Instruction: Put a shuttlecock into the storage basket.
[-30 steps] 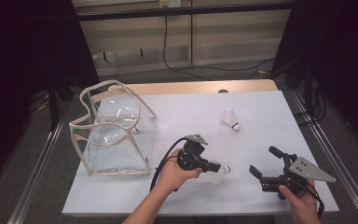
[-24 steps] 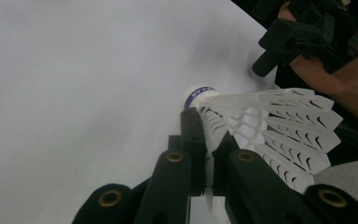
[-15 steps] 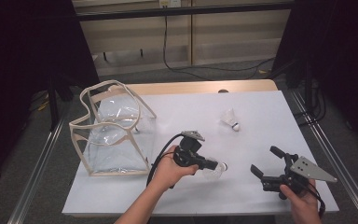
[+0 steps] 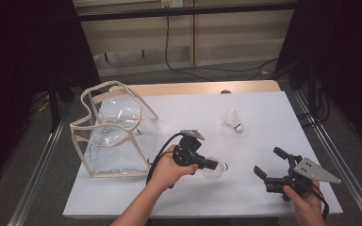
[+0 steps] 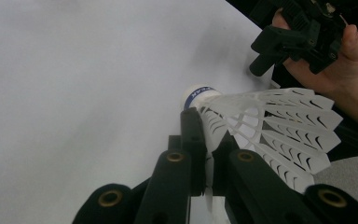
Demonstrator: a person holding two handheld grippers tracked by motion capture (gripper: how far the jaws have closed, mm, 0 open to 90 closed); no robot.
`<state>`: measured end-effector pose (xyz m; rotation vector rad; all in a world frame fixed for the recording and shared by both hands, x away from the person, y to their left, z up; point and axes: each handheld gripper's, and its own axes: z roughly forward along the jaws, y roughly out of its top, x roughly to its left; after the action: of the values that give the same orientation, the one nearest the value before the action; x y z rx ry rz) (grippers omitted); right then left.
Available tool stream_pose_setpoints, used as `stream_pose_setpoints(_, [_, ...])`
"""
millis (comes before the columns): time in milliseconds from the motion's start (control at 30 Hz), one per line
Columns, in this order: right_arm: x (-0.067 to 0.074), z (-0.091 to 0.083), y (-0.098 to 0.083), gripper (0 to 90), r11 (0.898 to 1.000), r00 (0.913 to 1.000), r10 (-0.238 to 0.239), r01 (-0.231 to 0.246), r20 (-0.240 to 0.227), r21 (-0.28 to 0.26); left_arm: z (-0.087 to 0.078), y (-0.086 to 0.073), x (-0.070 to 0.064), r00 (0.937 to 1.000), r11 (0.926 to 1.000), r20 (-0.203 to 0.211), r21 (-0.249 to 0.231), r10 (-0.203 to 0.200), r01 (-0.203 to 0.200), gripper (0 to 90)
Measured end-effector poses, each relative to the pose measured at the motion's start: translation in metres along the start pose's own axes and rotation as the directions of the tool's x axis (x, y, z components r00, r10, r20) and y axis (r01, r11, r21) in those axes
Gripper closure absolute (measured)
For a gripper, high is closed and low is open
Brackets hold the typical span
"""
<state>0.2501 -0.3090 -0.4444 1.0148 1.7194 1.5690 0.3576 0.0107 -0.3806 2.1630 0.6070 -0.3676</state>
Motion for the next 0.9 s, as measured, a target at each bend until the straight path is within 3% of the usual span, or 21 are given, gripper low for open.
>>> stream_pose_setpoints(900, [-0.002,-0.002,0.0,1.0,1.0,0.9999,-0.007,0.007,0.008,0.0,-0.02,0.008,-0.001,0.9999,0.9999,-0.005,0.003,-0.01,0.01,89.6])
